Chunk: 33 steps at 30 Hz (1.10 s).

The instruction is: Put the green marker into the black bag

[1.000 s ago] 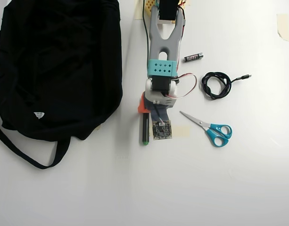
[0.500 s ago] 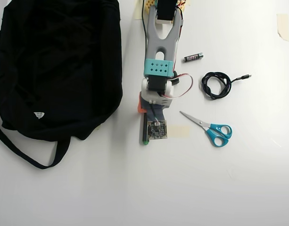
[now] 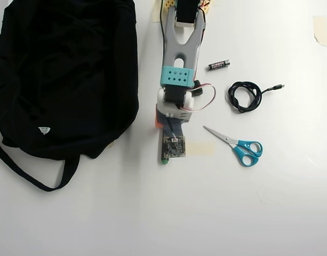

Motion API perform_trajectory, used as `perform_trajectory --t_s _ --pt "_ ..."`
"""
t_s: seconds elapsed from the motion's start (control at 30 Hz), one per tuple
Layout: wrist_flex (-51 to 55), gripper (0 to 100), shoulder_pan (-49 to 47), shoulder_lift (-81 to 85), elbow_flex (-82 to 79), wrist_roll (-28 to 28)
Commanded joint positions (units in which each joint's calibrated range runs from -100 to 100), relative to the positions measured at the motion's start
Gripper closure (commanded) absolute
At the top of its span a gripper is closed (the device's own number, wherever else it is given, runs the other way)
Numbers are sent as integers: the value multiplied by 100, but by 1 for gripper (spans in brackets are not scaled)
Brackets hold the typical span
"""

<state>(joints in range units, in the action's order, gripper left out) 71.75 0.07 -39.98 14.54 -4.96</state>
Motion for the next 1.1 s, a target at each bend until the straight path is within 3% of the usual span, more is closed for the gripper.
perform_trajectory --t_s 0.0,1.07 --pt "-17 85 -30 -52 -62 13" --pt "-17 91 0 -52 -71 -13"
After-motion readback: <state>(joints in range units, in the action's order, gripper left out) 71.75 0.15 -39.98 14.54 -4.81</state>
